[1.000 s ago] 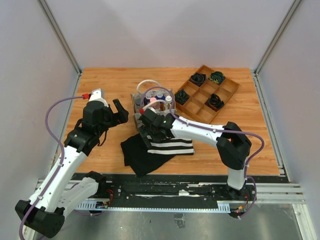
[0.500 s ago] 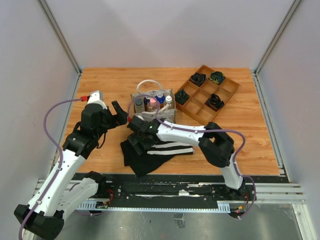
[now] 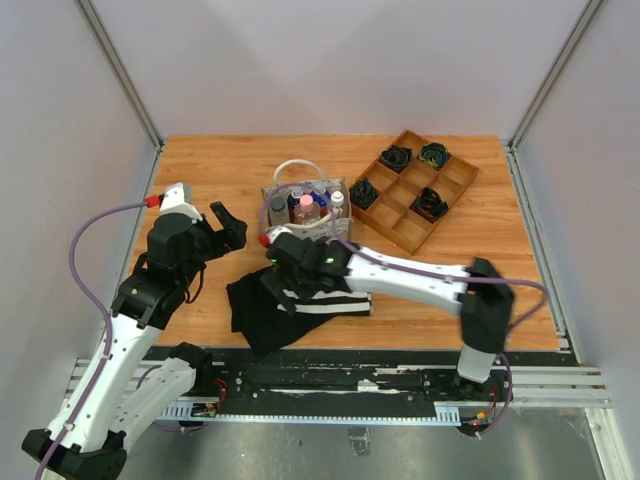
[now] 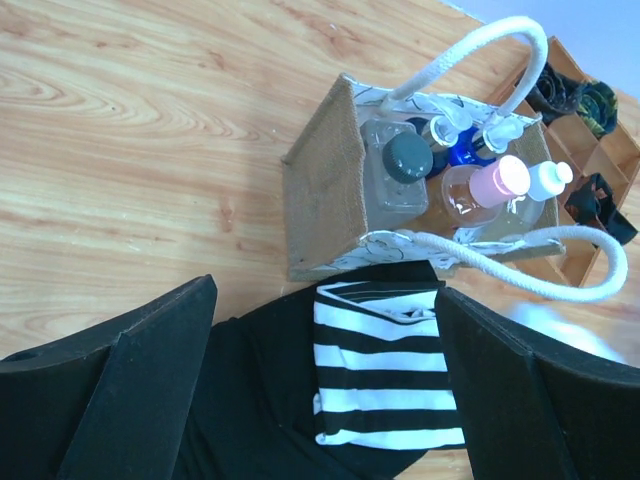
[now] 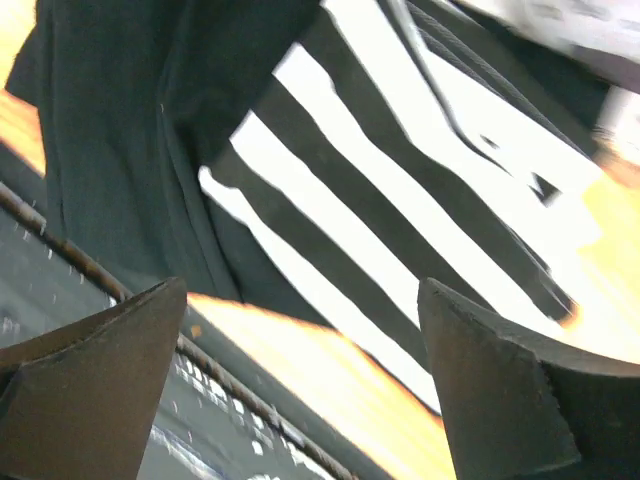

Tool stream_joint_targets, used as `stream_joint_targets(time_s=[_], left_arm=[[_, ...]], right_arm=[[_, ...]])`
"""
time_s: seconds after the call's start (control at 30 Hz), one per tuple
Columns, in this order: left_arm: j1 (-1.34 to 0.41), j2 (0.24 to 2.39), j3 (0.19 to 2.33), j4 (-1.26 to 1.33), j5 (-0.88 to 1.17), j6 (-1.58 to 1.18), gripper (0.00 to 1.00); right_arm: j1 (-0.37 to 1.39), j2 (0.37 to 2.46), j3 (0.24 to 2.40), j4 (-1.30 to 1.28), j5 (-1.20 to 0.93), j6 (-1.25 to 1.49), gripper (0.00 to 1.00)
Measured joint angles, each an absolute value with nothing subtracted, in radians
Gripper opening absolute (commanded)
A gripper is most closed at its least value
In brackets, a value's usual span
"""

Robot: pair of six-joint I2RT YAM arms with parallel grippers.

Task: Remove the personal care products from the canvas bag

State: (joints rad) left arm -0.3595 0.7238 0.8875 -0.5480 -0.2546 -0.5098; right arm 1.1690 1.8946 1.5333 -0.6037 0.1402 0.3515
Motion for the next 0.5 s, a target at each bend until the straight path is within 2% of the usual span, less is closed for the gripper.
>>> stream_joint_targets(time_s=[0.17, 0.27, 0.4, 0.5], left_arm=[[-0.36, 0.722, 0.849, -0.551, -0.198, -0.521, 0.95], [-0.361, 0.731, 0.801, -0.559, -0.14, -0.528, 0.99], [-0.408, 0.803, 0.752, -0.568, -0.096, -0.55, 1.0], [-0.495, 0.912, 0.749, -0.567, -0.099, -0.575, 1.0]], right_arm=[[1.164, 1.444, 1.339, -0.643, 0.314, 0.366, 0.98], [1.095, 1.208, 1.267, -0.712, 0.418, 0.39, 0.98], [0.985, 1.052, 1.208, -0.789, 0.501, 0.415, 0.98], [0.974, 1.008, 1.182, -0.826, 0.536, 0.423, 0.98]])
